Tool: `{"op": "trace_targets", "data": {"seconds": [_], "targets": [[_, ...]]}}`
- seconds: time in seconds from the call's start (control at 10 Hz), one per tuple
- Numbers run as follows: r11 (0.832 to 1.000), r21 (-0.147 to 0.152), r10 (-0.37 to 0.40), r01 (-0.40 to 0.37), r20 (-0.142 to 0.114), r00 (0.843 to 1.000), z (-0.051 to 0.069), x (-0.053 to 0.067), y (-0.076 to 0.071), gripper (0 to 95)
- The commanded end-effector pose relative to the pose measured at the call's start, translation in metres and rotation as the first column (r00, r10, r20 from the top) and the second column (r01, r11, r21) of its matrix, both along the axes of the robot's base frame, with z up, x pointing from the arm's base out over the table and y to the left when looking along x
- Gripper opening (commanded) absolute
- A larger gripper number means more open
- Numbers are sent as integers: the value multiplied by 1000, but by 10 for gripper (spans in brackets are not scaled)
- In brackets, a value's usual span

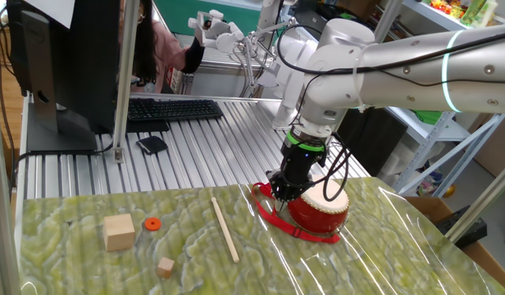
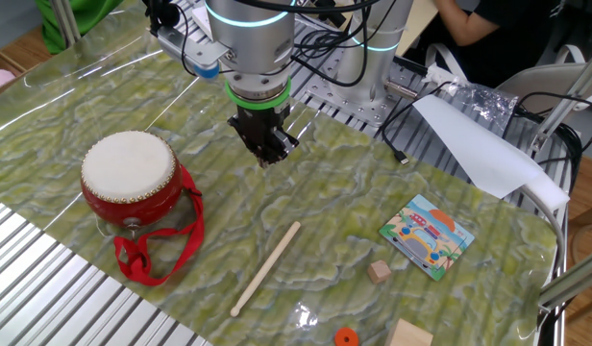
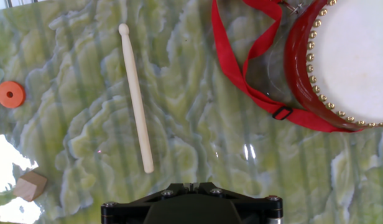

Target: Play the drum

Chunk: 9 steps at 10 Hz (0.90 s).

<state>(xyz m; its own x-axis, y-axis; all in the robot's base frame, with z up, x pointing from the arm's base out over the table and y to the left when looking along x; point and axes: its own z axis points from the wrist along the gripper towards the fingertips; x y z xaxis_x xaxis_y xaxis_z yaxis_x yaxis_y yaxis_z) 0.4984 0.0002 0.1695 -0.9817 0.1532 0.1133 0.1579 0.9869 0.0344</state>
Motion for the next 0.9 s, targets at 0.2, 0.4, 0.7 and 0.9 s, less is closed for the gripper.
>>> {"op": "trace_targets", "data": {"seconds": [0.2, 0.4, 0.7, 0.9], "targets": [[1000, -1, -11, 11, 0, 1000, 0, 0, 0, 0], [1000, -2, -27, 27, 0, 1000, 0, 0, 0, 0], [999, 6, -49, 49, -5, 999, 0, 0, 0, 0], [998, 19, -65, 65, -11, 998, 0, 0, 0, 0]]}}
